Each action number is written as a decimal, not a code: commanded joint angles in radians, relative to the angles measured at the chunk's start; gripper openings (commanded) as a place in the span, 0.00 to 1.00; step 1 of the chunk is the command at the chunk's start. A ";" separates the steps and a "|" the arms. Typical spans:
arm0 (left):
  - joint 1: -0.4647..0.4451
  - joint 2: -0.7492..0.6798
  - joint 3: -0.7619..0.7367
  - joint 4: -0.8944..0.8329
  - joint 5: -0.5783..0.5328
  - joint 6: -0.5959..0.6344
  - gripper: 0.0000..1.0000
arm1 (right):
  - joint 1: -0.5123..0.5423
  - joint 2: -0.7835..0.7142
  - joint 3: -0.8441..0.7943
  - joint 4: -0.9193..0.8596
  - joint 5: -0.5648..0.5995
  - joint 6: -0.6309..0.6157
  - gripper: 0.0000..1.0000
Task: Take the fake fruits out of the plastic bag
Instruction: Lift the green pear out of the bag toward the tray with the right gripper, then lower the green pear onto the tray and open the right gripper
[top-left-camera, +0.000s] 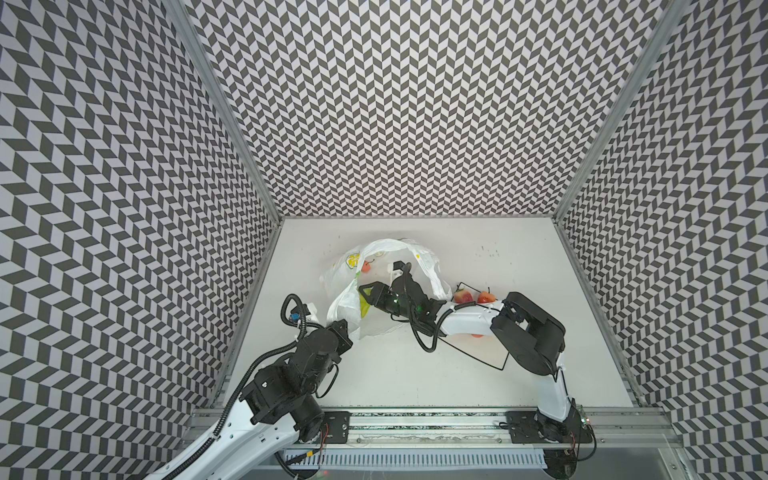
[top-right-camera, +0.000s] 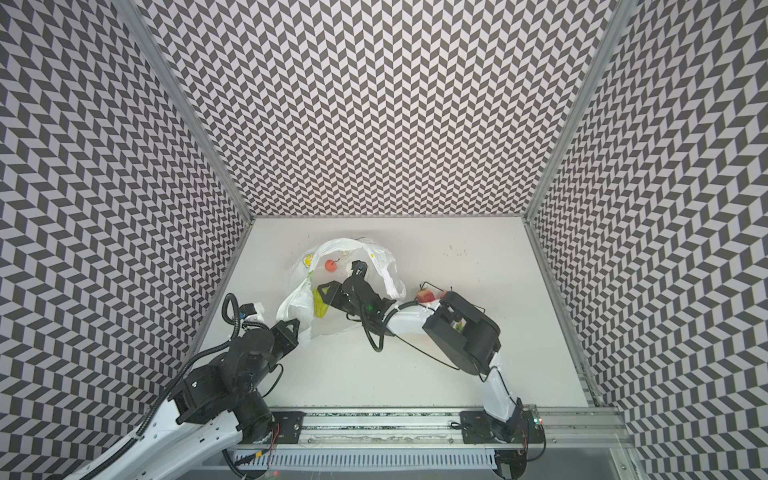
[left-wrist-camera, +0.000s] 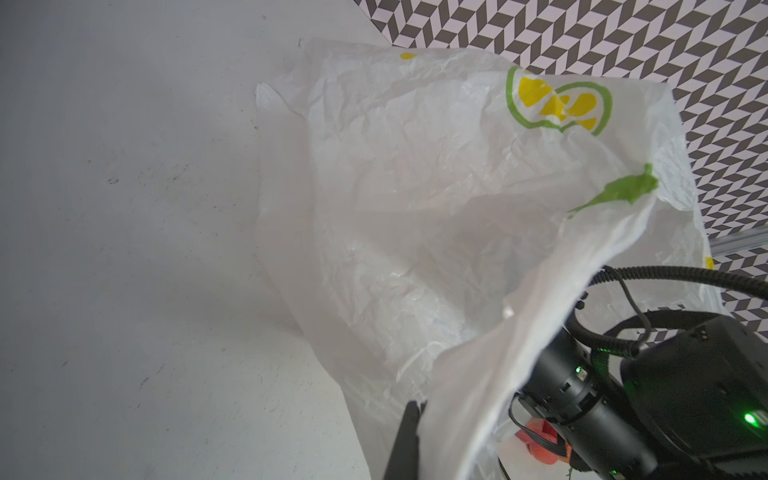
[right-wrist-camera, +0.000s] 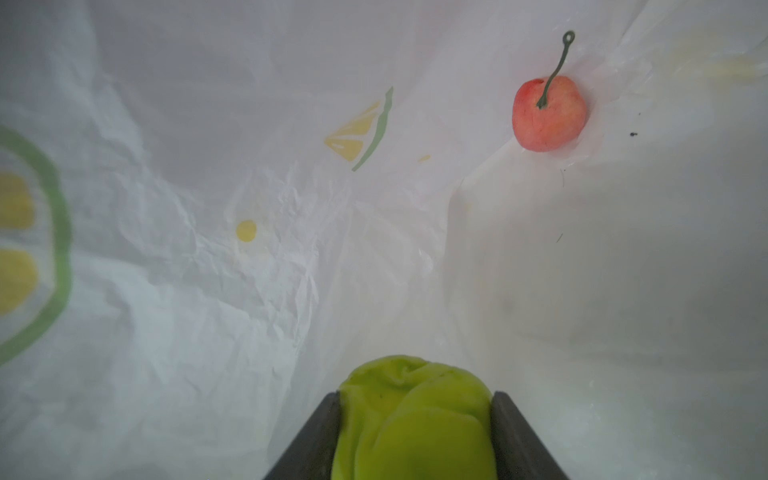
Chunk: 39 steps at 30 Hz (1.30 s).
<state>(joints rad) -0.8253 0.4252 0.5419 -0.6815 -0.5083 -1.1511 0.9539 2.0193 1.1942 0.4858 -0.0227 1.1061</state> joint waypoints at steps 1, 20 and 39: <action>-0.006 0.000 -0.010 0.009 -0.041 -0.012 0.00 | 0.011 -0.084 -0.034 0.029 0.044 -0.060 0.52; -0.006 0.004 -0.025 0.047 -0.045 -0.003 0.00 | 0.011 -0.733 -0.428 -0.211 0.078 -0.170 0.52; -0.005 0.013 -0.054 0.110 -0.042 0.012 0.00 | -0.097 -1.393 -0.673 -0.897 0.351 0.042 0.51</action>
<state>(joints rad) -0.8253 0.4366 0.4992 -0.6056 -0.5297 -1.1500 0.8795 0.6773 0.5568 -0.2909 0.2798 1.0882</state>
